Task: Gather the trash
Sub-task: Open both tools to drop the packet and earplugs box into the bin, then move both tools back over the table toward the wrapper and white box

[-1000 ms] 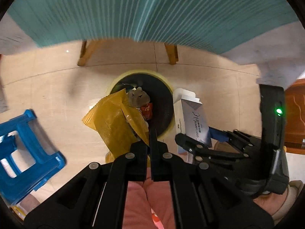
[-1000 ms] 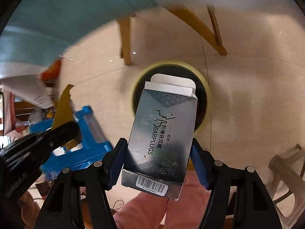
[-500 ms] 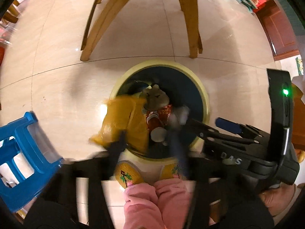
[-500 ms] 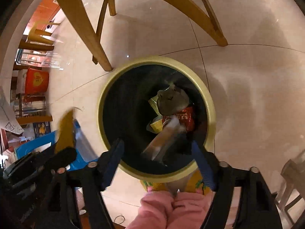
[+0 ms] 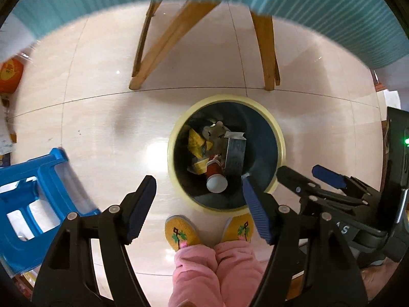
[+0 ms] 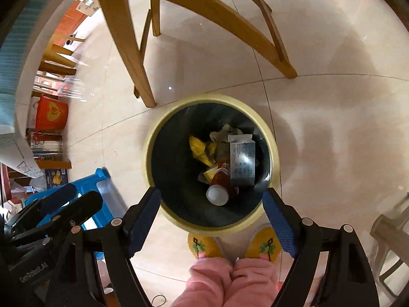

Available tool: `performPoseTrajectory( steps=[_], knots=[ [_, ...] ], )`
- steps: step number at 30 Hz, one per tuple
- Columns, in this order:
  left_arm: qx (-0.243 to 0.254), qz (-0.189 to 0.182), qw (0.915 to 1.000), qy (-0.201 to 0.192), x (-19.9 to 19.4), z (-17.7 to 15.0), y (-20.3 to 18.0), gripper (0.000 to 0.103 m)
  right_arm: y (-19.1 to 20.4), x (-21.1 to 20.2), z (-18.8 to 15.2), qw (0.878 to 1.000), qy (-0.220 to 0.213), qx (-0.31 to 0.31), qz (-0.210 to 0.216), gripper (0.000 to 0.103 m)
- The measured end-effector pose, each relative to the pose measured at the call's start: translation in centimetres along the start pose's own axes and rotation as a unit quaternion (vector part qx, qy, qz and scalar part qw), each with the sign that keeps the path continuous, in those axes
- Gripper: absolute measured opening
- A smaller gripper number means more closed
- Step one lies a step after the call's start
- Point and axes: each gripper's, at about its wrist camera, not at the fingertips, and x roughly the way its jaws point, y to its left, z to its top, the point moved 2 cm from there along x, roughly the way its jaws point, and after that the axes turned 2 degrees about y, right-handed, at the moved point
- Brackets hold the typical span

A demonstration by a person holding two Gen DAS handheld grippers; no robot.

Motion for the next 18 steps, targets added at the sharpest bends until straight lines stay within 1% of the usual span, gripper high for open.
performPoseTrajectory(
  steps=[4, 7, 15, 18],
  knots=[
    [0.002, 0.003, 1.0000, -0.005, -3.6, -0.6, 0.3, 0.067, 1.4, -3.4, -0.4, 1.000, -0.012, -0.006, -0.009, 0.083],
    [0.003, -0.001, 1.0000, -0.009, -6.7, -1.0, 0.2, 0.067, 2.7, -7.2, -0.6, 0.999, -0.027, -0.014, -0.012, 0.083],
    [0.017, -0.012, 0.9990, -0.039, -17.8, -1.8, 0.0, 0.067, 6.9, -17.8, -1.7, 0.996, -0.064, -0.049, -0.033, 0.083],
    [0.032, -0.014, 0.9978, -0.056, -22.7, -2.1, -0.1, 0.067, 8.8, -22.1, -2.1, 0.994, -0.078, -0.061, -0.041, 0.083]
  ],
)
